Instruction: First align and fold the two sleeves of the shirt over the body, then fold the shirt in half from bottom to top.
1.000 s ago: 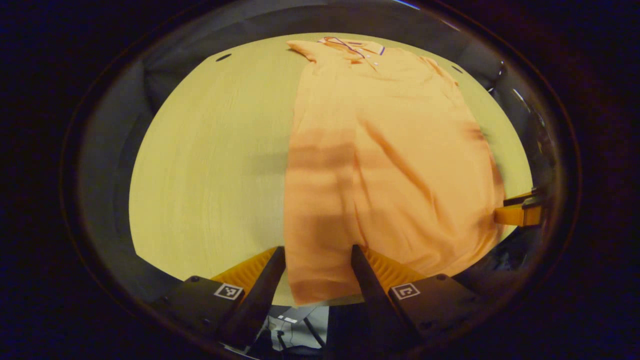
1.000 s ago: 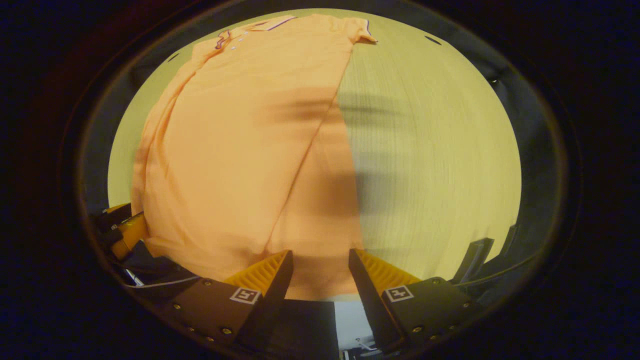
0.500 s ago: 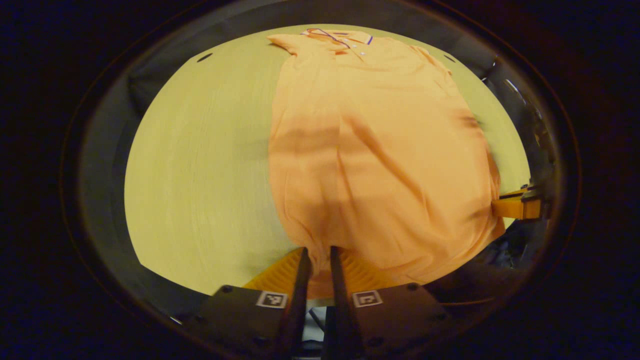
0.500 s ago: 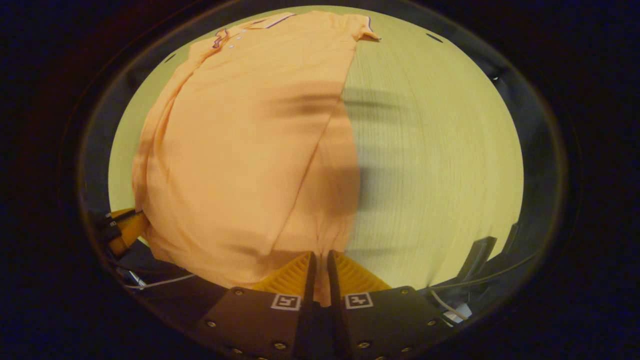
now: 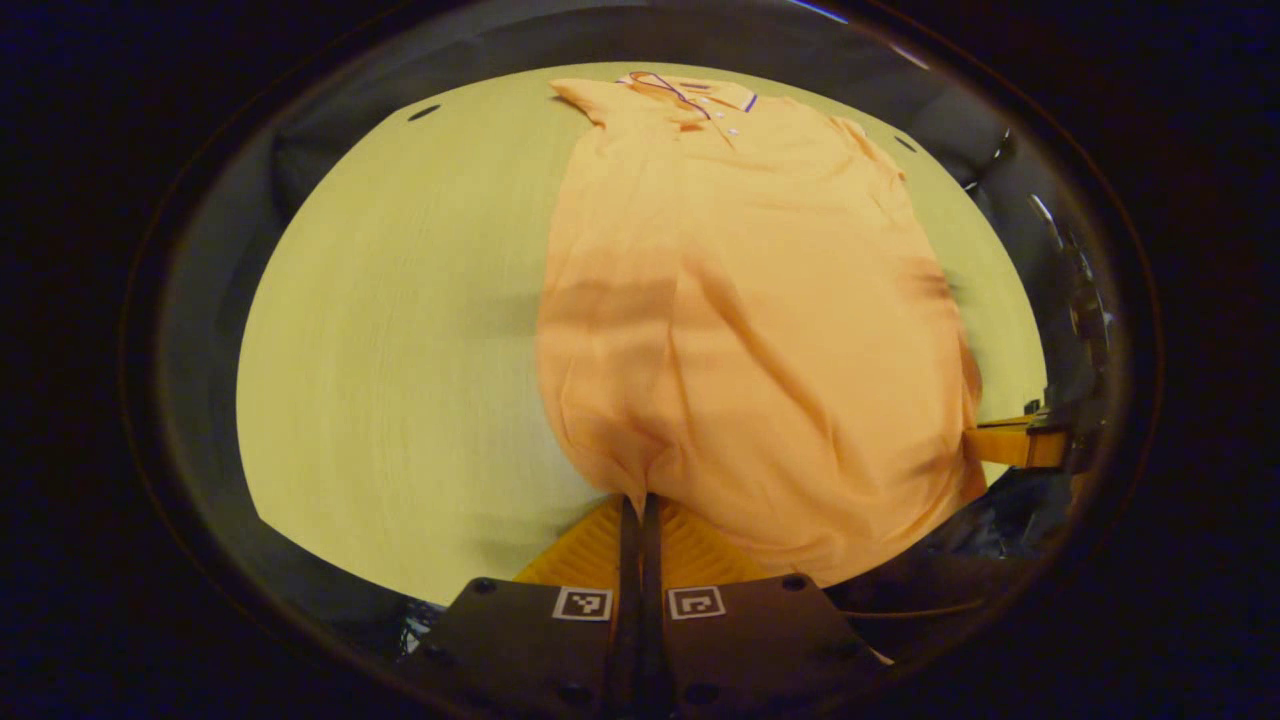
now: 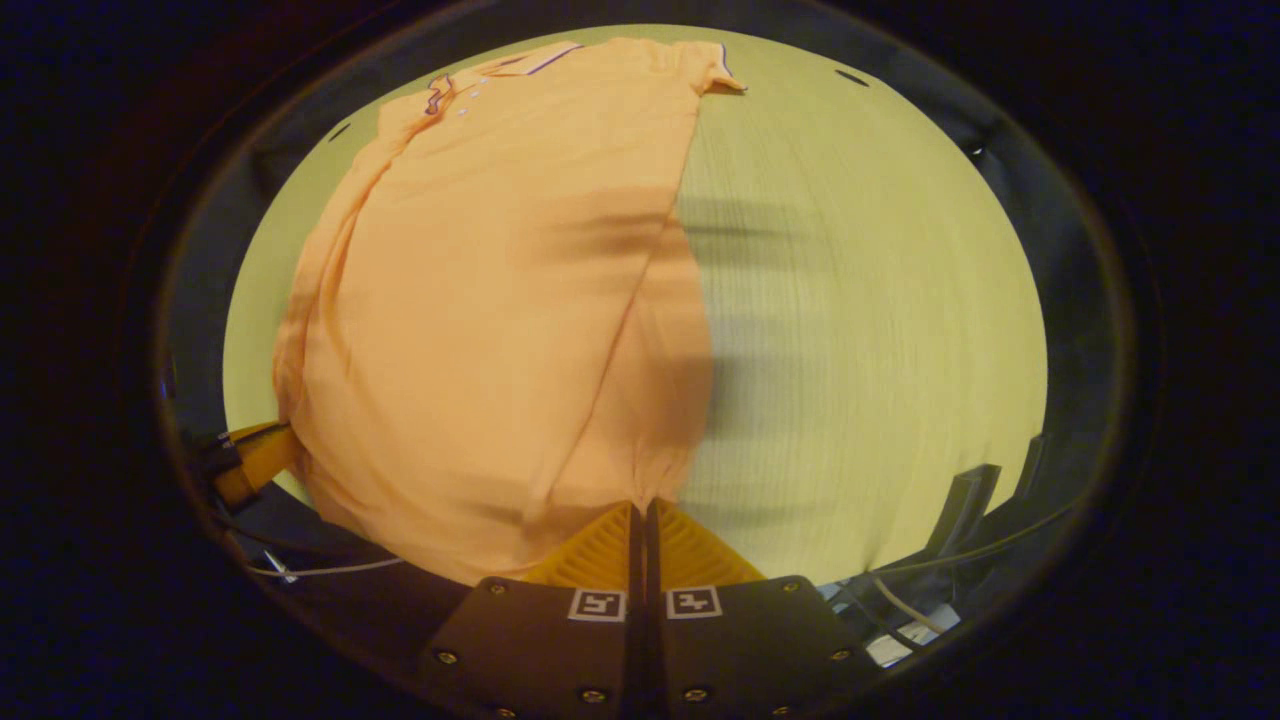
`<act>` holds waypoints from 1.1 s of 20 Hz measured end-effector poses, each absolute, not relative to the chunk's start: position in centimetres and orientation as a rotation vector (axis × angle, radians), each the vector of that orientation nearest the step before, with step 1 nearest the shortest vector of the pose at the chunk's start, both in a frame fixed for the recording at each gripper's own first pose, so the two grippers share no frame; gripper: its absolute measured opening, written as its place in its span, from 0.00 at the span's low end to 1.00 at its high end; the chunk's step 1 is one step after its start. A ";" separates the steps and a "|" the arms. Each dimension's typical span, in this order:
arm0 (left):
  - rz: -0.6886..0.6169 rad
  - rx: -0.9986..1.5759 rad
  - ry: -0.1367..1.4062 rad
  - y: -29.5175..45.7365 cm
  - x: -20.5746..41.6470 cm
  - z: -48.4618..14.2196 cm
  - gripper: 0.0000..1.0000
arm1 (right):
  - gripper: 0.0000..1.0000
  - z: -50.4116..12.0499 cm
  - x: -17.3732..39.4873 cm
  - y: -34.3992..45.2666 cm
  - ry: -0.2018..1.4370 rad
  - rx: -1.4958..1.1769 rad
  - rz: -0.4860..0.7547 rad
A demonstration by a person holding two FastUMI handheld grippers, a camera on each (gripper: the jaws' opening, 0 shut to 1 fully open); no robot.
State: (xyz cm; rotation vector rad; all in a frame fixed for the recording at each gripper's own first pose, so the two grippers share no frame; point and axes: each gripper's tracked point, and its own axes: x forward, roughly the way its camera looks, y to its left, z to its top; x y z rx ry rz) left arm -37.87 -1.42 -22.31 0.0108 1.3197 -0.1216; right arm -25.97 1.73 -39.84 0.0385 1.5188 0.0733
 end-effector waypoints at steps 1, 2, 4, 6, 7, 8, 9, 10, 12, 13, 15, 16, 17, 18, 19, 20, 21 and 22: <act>-0.124 0.003 1.313 -1.6 -37.6 -22.0 0.07 | 0.01 -39.5 -25.7 1.7 1.509 0.045 0.071; -0.125 -0.006 1.311 -1.8 -37.3 -21.6 0.07 | 0.00 -39.1 -25.4 1.7 1.500 0.052 0.070; -0.124 -0.021 1.301 -1.9 -36.4 -20.9 0.06 | 0.01 -38.1 -24.4 1.7 1.475 0.059 0.074; -0.125 -0.044 1.283 -2.1 -35.4 -20.0 0.06 | 0.01 -37.1 -23.1 1.7 1.449 0.065 0.077; -0.125 -0.059 1.271 -2.1 -34.8 -19.4 0.07 | 0.00 -36.6 -22.5 1.8 1.438 0.069 0.081; -0.124 -0.070 1.258 -2.2 -34.0 -18.8 0.07 | 0.00 -36.2 -21.8 1.9 1.427 0.073 0.083; -0.124 -0.077 1.243 -2.1 -33.2 -18.2 0.06 | 0.00 -35.6 -21.2 1.9 1.415 0.079 0.085; -0.121 -0.080 1.227 -2.0 -32.2 -17.6 0.06 | 0.01 -35.1 -20.6 1.9 1.405 0.081 0.088; -0.118 -0.091 1.195 -1.9 -30.2 -16.2 0.07 | 0.01 -34.2 -18.9 2.0 1.378 0.085 0.091; -0.118 -0.098 1.180 -1.9 -29.1 -15.6 0.06 | 0.00 -33.8 -17.9 2.0 1.363 0.088 0.091; -0.121 -0.100 1.150 -1.7 -26.7 -14.5 0.07 | 0.01 -32.9 -15.6 1.9 1.333 0.095 0.089; -0.122 -0.098 1.135 -1.6 -25.5 -14.0 0.06 | 0.01 -32.4 -14.3 1.7 1.316 0.097 0.088; -0.124 -0.102 1.121 -1.7 -24.2 -13.5 0.07 | 0.00 -31.9 -13.1 1.6 1.300 0.096 0.087; -0.125 -0.110 1.107 -1.7 -22.9 -12.9 0.06 | 0.00 -31.4 -11.6 1.4 1.280 0.097 0.086; -0.126 -0.117 1.093 -1.7 -21.5 -12.4 0.06 | 0.00 -30.9 -10.3 1.2 1.263 0.098 0.085; -0.126 -0.123 1.079 -1.7 -20.1 -11.8 0.06 | 0.00 -30.3 -8.7 1.0 1.245 0.100 0.085; -0.124 -0.127 1.061 -1.6 -18.6 -11.2 0.06 | 0.01 -29.8 -7.2 0.9 1.226 0.102 0.084; -0.124 -0.130 1.046 -1.6 -17.2 -10.7 0.06 | 0.00 -29.3 -5.6 0.7 1.206 0.104 0.082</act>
